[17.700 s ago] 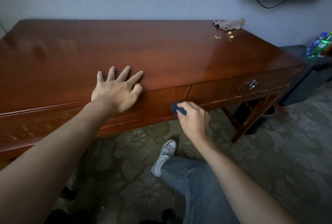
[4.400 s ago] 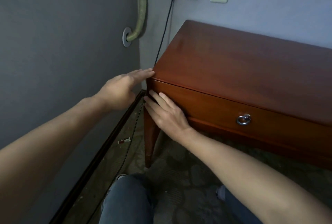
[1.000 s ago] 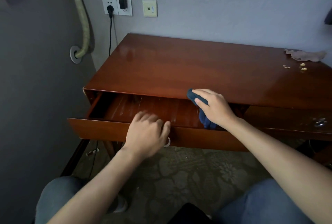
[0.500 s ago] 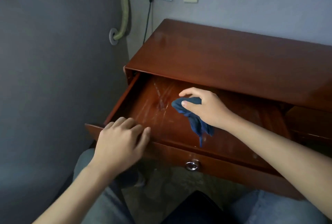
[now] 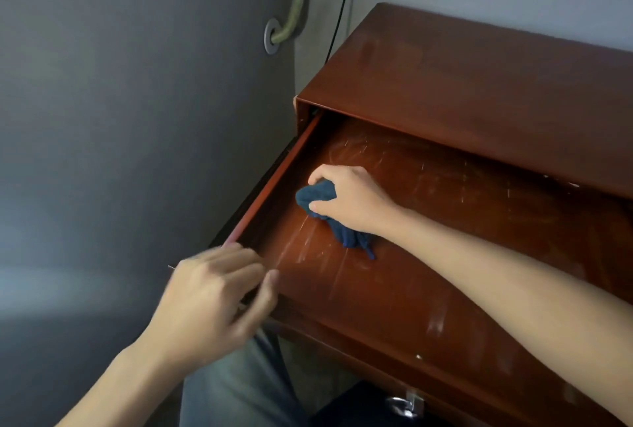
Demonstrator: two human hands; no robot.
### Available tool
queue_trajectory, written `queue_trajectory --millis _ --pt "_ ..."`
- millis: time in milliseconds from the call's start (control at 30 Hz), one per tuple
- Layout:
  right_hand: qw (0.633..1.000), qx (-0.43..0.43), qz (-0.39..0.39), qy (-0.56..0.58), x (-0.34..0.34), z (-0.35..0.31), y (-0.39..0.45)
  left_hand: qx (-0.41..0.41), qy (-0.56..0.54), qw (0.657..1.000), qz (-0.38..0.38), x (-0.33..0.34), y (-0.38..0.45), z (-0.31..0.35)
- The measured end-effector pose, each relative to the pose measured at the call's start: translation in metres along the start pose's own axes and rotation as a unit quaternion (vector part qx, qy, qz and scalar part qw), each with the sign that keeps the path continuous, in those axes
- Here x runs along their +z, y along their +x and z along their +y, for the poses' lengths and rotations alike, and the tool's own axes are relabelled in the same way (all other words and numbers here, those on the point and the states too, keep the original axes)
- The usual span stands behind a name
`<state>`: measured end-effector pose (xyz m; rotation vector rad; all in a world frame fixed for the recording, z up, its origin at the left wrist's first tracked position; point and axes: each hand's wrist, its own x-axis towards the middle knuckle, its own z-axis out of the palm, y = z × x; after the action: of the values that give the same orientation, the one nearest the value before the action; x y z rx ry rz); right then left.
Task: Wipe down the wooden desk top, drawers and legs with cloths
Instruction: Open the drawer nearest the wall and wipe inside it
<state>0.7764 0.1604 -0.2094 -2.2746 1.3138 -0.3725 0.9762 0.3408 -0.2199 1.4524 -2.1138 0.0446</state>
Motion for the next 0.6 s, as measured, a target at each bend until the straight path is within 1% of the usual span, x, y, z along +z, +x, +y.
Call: queue_trajectory --millis 67,100,167,200,233,267,300,333,367,400,433,467,533,567,600 --pt "0.998 -0.017 0.04 -0.051 0.011 0.002 0.012 -0.03 0.069 0.996 0.044 -0.004 -0.002 -0.011" --pt "0.996 -0.019 0.055 -0.069 0.016 0.003 0.016 -0.049 0.079 0.994 0.054 -0.004 -0.003 -0.017" --pt "0.991 -0.038 0.076 -0.104 0.025 0.0 0.014 -0.068 0.064 0.994 0.058 -0.002 -0.008 -0.024" --pt "0.986 -0.073 0.081 -0.123 0.032 -0.004 0.007 -0.065 0.058 0.995 0.057 0.001 -0.011 -0.025" --pt "0.979 -0.129 0.078 -0.135 0.042 -0.011 -0.005 -0.056 0.059 0.995 0.058 0.003 -0.013 -0.025" --pt "0.97 -0.197 0.06 -0.13 0.052 -0.02 -0.019 -0.044 0.061 0.995 0.06 0.004 -0.015 -0.025" --pt "0.958 -0.261 0.015 -0.116 0.06 -0.03 -0.036 -0.036 0.063 0.995 0.063 0.005 -0.015 -0.025" --pt "0.945 -0.307 -0.04 -0.108 0.065 -0.036 -0.047 -0.033 0.063 0.995 0.066 0.005 -0.015 -0.026" --pt "0.935 -0.327 -0.079 -0.112 0.063 -0.038 -0.05 -0.033 0.064 0.995 0.07 0.005 -0.014 -0.027" --pt "0.931 -0.332 -0.081 -0.125 0.058 -0.036 -0.044 -0.035 0.065 0.995 0.073 0.005 -0.013 -0.028" --pt "0.938 -0.312 -0.055 -0.143 0.052 -0.03 -0.031 -0.039 0.068 0.994 0.075 0.006 -0.012 -0.028" --pt "0.949 -0.267 -0.009 -0.167 0.044 -0.02 -0.014 -0.041 0.07 0.994 0.075 0.006 -0.012 -0.028" --pt "0.968 -0.128 0.059 -0.209 0.019 0.003 0.02 -0.041 0.073 0.994 0.076 0.007 -0.011 -0.028" --pt "0.973 -0.075 0.081 -0.204 0.014 0.01 0.028 -0.04 0.073 0.994 0.076 0.007 -0.012 -0.027" --pt "0.972 -0.056 0.093 -0.21 0.016 0.011 0.03 -0.04 0.073 0.994 0.075 0.008 -0.013 -0.027"
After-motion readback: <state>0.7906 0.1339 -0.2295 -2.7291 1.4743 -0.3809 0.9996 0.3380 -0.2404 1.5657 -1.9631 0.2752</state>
